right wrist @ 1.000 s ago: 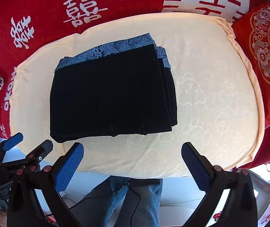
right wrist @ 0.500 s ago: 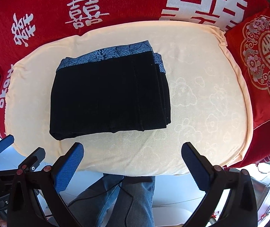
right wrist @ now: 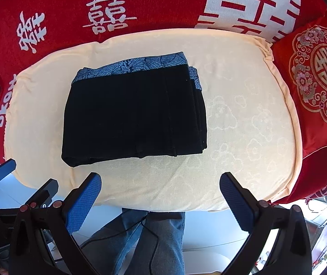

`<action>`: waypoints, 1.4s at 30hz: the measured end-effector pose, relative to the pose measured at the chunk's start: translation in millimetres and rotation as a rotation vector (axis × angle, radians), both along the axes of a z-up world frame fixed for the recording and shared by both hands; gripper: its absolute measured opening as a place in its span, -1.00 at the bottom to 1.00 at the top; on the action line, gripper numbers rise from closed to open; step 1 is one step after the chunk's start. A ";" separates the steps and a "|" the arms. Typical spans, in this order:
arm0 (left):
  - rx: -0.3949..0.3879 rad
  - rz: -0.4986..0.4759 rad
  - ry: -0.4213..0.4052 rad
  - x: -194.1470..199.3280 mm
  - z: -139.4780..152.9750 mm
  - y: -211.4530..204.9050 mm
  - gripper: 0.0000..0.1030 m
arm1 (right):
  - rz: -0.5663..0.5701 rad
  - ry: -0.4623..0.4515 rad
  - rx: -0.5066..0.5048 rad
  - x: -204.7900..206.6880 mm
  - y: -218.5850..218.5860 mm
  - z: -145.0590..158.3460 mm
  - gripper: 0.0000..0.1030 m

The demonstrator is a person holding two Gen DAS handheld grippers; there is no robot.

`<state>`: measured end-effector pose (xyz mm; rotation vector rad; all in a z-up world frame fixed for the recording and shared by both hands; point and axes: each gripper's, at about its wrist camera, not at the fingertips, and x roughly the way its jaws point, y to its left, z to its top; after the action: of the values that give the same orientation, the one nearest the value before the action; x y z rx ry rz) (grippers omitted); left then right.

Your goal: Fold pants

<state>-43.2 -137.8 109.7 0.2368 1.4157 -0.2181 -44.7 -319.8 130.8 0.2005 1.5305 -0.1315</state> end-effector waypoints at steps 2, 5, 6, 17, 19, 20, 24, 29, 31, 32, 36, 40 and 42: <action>0.000 -0.004 0.003 -0.7 -0.4 -1.0 1.00 | 0.000 0.001 0.001 -1.0 0.1 0.2 1.00; 0.000 -0.004 0.005 -2.4 -0.6 -2.8 1.00 | 0.001 0.002 -0.001 -1.3 -0.3 1.0 1.00; -0.001 -0.004 0.006 -2.8 -0.6 -3.0 1.00 | 0.001 0.003 0.000 -1.1 -0.5 1.2 1.00; 0.006 0.002 0.005 -5.3 -0.4 -7.0 1.00 | -0.003 0.001 0.002 -1.9 -2.1 1.6 1.00; 0.006 0.001 0.007 -5.0 -0.7 -6.9 1.00 | -0.005 0.003 0.001 -2.5 -2.4 1.1 1.00; 0.007 0.000 0.008 -5.2 -0.8 -7.4 1.00 | -0.006 0.003 0.002 -2.8 -2.7 0.7 1.00; 0.007 -0.003 0.013 -4.7 -2.3 -6.7 1.00 | -0.007 0.005 0.002 -3.0 -3.5 -0.2 1.00; 0.010 -0.001 0.014 -4.6 -3.3 -7.1 1.00 | -0.006 0.006 0.004 -2.6 -4.7 -1.4 1.00; 0.009 -0.001 0.014 -4.6 -3.6 -7.2 1.00 | -0.006 0.007 0.002 -2.5 -5.0 -1.6 1.00; 0.008 -0.001 0.015 -4.4 -3.9 -7.1 1.00 | -0.006 0.007 0.002 -2.7 -5.2 -2.0 1.00; 0.002 0.012 0.017 -4.8 -5.1 -6.5 1.00 | -0.005 0.008 0.003 -3.0 -4.9 -2.7 1.00; -0.008 0.031 0.031 -4.7 -7.2 -5.5 1.00 | 0.000 0.010 0.005 -2.2 -3.6 -3.6 1.00; -0.008 0.033 0.031 -4.7 -7.7 -5.4 1.00 | 0.001 0.011 0.005 -1.4 -3.4 -4.2 1.00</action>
<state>-47.9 -143.2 102.0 0.2043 1.4480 -0.2011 -46.1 -323.2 126.6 0.2032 1.5421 -0.1277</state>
